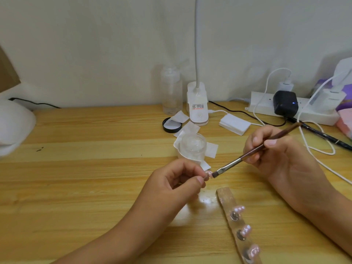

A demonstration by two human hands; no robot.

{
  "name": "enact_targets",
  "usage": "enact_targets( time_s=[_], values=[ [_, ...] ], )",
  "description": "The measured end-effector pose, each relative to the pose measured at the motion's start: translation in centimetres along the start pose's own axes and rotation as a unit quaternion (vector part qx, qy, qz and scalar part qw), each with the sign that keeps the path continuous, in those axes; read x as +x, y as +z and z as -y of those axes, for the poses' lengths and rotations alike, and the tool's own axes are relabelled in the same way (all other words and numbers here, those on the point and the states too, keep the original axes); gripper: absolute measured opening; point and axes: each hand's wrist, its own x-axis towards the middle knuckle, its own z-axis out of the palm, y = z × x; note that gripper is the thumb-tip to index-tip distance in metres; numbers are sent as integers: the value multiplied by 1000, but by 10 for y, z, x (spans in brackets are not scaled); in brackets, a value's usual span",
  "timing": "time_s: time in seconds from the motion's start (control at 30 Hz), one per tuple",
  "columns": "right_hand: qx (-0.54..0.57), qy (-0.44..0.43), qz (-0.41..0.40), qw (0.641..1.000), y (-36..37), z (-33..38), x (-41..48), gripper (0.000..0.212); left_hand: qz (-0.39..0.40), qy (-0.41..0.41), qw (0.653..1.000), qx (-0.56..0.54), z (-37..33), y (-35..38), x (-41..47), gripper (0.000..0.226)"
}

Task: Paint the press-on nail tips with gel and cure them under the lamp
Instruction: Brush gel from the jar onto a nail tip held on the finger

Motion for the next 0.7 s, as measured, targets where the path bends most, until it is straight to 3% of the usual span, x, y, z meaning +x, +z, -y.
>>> enact_targets(
  time_s=[0.43,0.7],
  values=[
    [-31,-3,5,999,-7,-7,3,21,2,-10,1000,7,-2,1,-1,4],
    [-35,-10,-16,999,-8,-7,3,21,2,-7,1000,0,0,0,-1,15]
  ],
)
